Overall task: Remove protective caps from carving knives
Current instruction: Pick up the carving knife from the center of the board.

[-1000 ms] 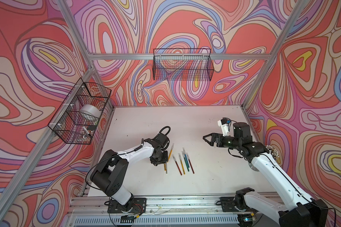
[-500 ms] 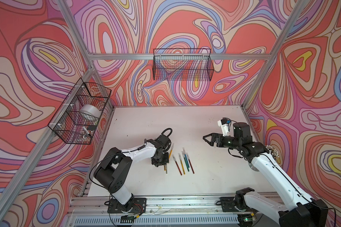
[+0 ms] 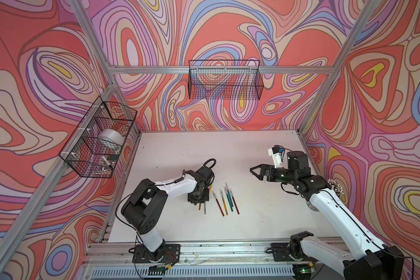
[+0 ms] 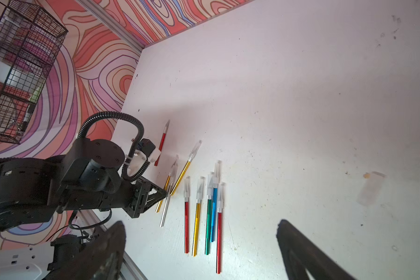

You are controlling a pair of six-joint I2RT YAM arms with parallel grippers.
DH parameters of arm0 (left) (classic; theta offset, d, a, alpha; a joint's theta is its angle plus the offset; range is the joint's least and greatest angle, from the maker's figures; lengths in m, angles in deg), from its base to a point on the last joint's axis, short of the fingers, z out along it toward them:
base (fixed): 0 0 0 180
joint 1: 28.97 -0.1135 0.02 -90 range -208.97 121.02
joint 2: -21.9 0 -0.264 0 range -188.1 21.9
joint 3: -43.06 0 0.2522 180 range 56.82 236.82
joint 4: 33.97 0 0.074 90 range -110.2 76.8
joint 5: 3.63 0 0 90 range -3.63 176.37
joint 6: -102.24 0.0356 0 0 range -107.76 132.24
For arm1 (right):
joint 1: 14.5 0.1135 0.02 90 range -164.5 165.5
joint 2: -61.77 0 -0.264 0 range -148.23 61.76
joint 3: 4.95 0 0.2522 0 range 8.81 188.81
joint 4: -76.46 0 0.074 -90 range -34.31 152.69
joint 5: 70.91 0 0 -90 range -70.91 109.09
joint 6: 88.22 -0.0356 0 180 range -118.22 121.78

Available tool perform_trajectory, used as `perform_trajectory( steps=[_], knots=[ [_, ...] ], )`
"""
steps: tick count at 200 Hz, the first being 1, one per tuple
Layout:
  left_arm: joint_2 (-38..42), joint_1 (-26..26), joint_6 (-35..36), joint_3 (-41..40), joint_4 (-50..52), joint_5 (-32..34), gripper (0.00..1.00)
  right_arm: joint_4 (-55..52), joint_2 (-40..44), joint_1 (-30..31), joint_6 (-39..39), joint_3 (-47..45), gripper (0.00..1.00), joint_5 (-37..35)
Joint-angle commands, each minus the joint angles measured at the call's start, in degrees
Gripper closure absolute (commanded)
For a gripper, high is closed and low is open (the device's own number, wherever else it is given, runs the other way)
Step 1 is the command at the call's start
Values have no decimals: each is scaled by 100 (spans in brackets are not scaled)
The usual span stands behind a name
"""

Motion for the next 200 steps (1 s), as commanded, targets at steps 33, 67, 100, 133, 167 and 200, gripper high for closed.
perform_trajectory(
  steps=[33, 67, 100, 133, 167, 200],
  knots=[
    [-300, 145, 22, 57, 300, 340, 85, 12, 15, 24, -20, -3, 2, -80],
    [-190, 151, 82, -26, 209, 295, 89, 67, -24, 32, -66, -18, 2, -39],
    [129, 146, 336, -51, 80, 173, 91, 291, -88, 40, -328, -77, 3, 135],
    [517, 146, 648, 14, -1, -38, 92, 541, -191, 41, -845, -152, 7, 45],
    [1016, 146, 808, -33, -567, -673, 93, 1197, -346, 50, -1595, -369, 14, 209],
    [1339, 146, 881, -248, -1533, -1842, 92, 1820, -553, 89, -2038, -566, 22, 343]
  ],
)
